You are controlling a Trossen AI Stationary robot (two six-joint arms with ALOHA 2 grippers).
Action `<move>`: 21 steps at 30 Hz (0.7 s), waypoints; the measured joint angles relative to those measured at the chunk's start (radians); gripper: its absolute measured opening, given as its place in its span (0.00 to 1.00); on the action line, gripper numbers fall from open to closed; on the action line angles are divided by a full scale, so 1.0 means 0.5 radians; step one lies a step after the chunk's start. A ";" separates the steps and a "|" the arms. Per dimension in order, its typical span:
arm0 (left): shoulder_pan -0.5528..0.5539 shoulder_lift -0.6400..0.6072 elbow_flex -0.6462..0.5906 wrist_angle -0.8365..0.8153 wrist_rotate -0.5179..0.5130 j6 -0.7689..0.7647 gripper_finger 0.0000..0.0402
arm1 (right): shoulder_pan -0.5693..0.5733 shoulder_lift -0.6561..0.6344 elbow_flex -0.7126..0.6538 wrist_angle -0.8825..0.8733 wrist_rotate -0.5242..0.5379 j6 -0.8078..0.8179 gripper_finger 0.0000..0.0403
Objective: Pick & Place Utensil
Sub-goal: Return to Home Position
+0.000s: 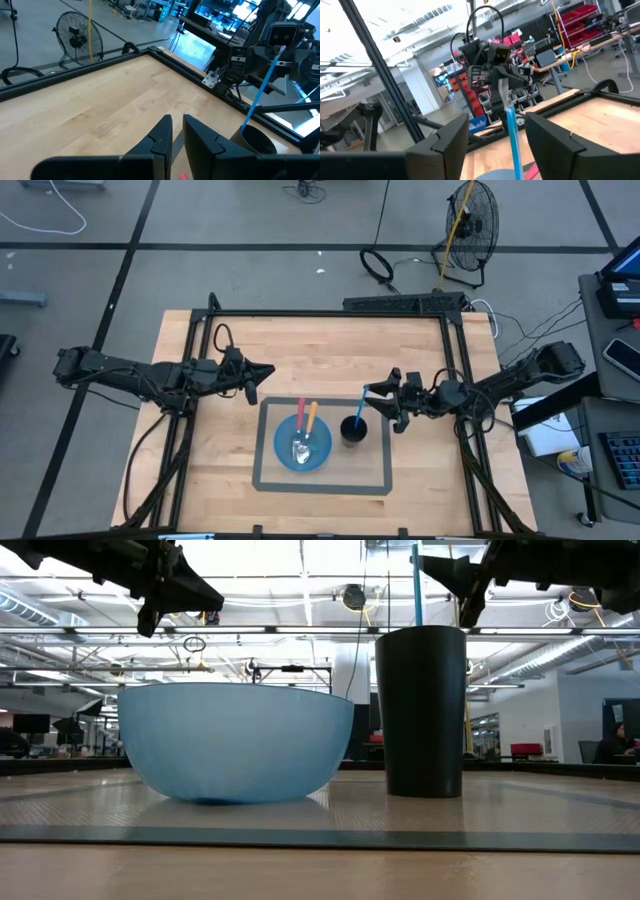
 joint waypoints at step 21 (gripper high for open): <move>0.000 0.000 0.000 0.104 -0.007 -0.074 0.12 | 0.001 -0.575 0.000 -0.174 0.056 -0.229 0.67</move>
